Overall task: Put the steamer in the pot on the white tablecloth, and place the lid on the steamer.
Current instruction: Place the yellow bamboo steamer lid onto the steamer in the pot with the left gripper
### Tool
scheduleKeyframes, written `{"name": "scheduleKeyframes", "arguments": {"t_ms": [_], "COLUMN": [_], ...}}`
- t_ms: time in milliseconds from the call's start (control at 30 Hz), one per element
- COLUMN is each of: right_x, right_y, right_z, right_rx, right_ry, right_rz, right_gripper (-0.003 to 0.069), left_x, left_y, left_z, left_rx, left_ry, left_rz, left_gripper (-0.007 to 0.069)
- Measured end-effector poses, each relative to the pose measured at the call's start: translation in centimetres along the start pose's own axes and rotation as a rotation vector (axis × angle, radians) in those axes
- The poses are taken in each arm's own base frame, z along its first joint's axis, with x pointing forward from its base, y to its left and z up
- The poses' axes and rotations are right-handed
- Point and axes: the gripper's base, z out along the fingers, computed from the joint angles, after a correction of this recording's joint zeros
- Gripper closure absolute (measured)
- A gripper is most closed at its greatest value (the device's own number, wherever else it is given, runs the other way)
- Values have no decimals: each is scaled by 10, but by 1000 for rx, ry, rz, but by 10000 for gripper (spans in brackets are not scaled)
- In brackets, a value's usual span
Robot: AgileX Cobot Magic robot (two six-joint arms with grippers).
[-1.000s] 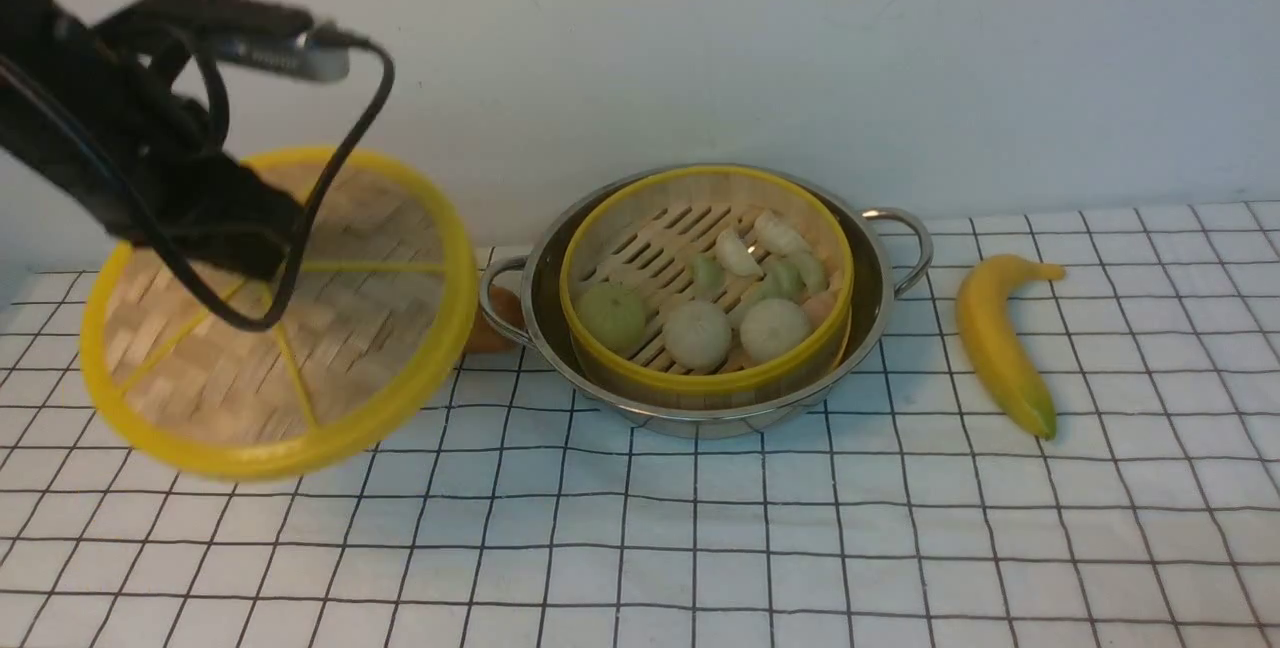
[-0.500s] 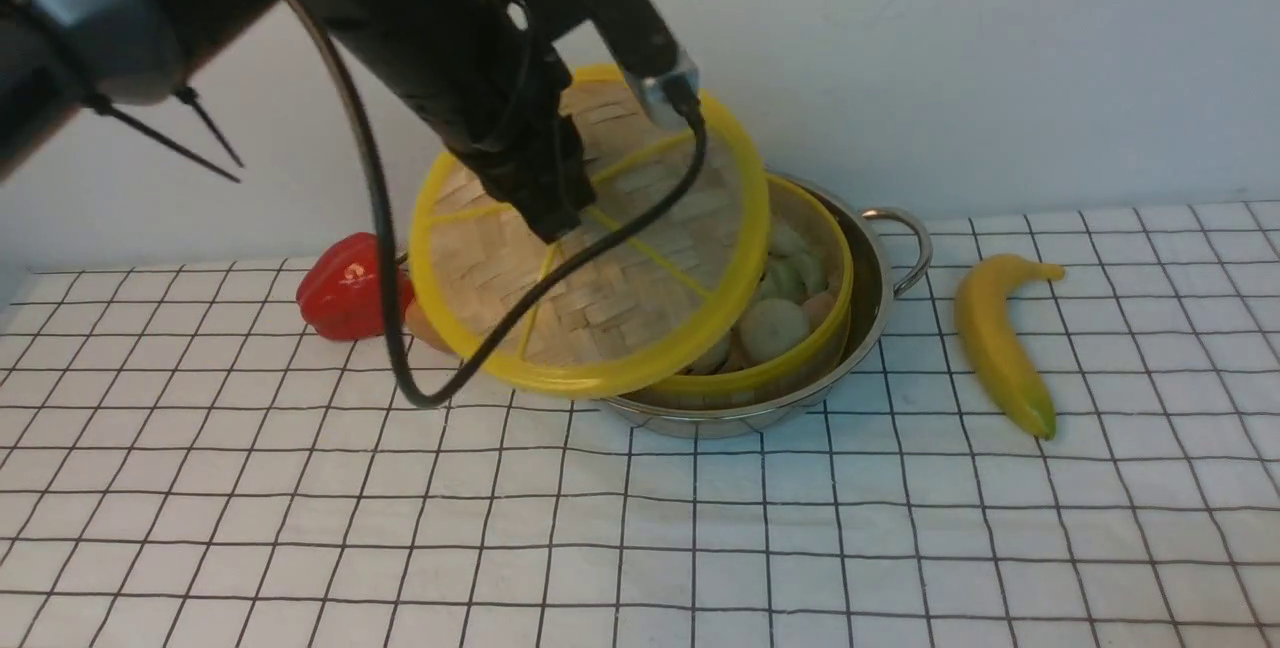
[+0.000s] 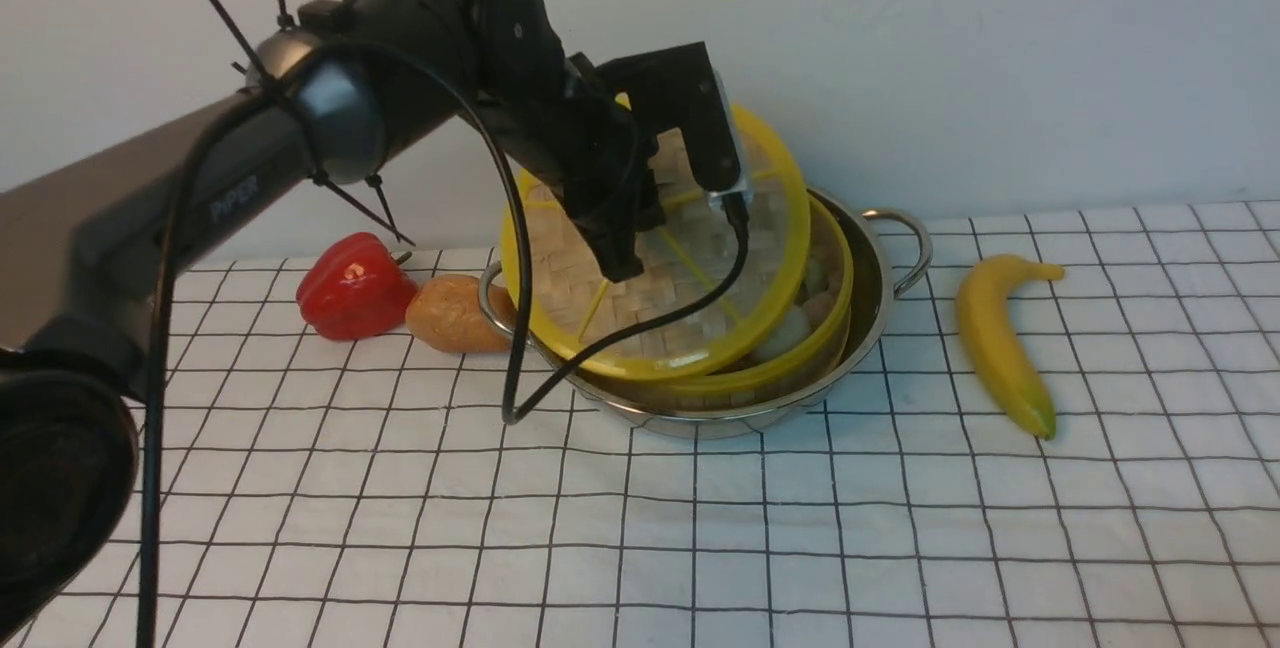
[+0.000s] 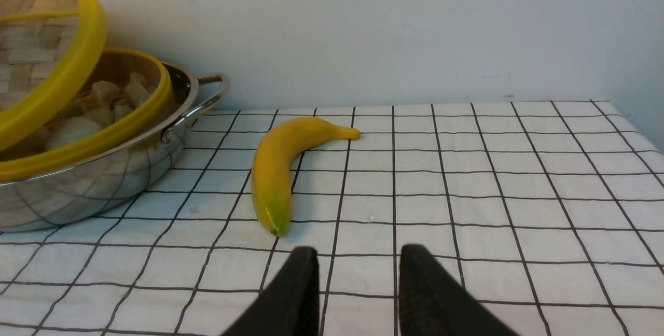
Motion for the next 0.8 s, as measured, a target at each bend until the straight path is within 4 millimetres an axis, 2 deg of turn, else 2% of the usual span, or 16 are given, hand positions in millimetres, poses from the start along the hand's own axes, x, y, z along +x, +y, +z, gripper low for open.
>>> {"name": "scheduleKeyframes", "arguments": {"t_ms": [433,800], "right_x": [0,0], "right_y": [0,0], "right_z": [0,0], "right_rx": [0,0], "right_ry": [0,0], "right_rz": [0,1], "right_gripper": [419,419], "left_x": [-9,-10], "left_y": [0,-1], "left_z": [5,3], "left_rx": [-4,30], "left_ry": [-103,-88], "left_rz": [47,15], "left_gripper": [508,508]}}
